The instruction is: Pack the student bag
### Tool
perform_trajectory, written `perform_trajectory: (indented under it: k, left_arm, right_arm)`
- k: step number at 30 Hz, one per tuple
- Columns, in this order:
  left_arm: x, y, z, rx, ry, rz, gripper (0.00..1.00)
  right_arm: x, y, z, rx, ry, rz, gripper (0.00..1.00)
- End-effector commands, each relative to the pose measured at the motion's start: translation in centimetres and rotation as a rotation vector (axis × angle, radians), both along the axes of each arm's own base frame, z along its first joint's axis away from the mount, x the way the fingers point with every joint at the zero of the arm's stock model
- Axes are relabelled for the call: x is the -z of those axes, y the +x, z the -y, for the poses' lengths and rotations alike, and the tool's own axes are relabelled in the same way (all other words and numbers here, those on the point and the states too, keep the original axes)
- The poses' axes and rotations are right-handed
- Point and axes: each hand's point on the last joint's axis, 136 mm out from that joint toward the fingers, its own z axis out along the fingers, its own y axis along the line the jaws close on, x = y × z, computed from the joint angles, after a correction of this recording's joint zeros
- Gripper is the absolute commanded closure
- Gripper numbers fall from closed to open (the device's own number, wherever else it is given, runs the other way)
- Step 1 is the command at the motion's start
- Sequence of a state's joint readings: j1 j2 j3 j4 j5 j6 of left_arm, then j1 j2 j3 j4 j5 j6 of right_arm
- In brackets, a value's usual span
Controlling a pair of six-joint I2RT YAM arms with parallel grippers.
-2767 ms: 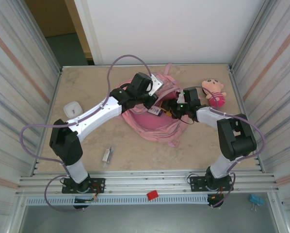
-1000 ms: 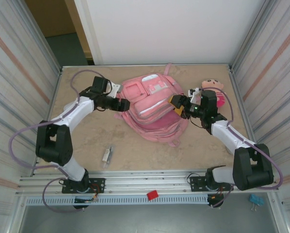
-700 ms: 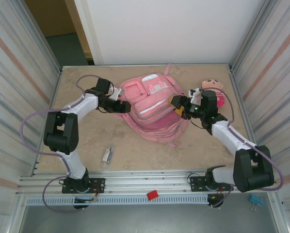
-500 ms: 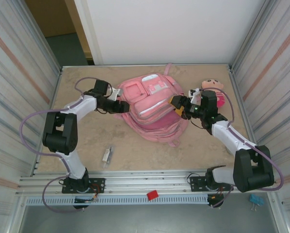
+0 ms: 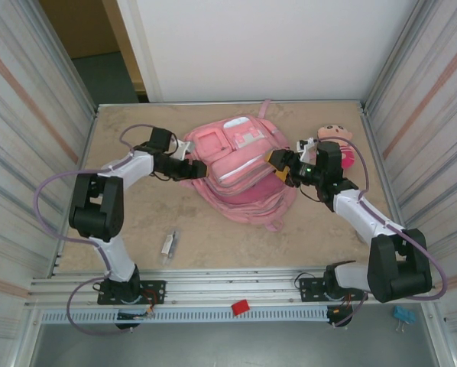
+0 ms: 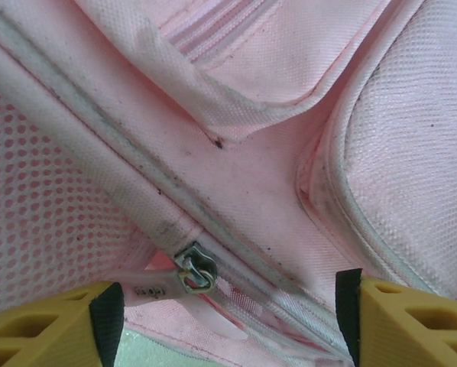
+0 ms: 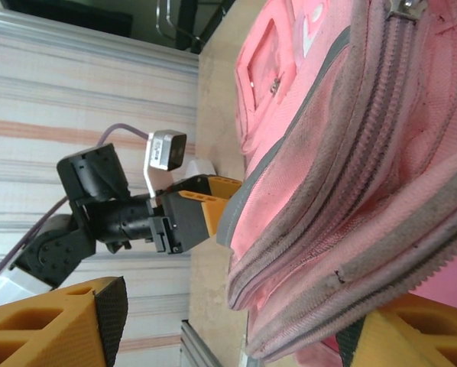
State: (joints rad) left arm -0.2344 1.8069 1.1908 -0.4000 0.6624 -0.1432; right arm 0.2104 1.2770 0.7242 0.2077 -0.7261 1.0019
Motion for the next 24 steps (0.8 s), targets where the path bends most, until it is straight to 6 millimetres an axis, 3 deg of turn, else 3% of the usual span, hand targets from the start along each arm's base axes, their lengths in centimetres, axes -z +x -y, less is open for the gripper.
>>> perform_trajectory:
  k: [1,14,18,24]
  left_arm:
    - [-0.1,0.0,0.2,0.000,-0.041,-0.008,0.32]
    - [-2.0,-1.8,0.1,-0.014,-0.087,0.026,0.72]
    - [-1.7,-1.6,0.1,-0.024,-0.092,0.039,0.78]
    - [-0.5,-1.1,0.2,-0.040,-0.096,0.008,0.78]
  right_arm:
    - [-2.4,0.6,-0.3,-0.005,-0.001,0.087,0.28]
    - [-1.9,0.8,-0.4,-0.007,-0.005,0.079,0.30]
    - [-1.9,0.9,-0.6,-0.009,-0.002,0.079,0.31]
    - [-2.0,0.8,-0.6,-0.009,-0.003,0.082,0.31]
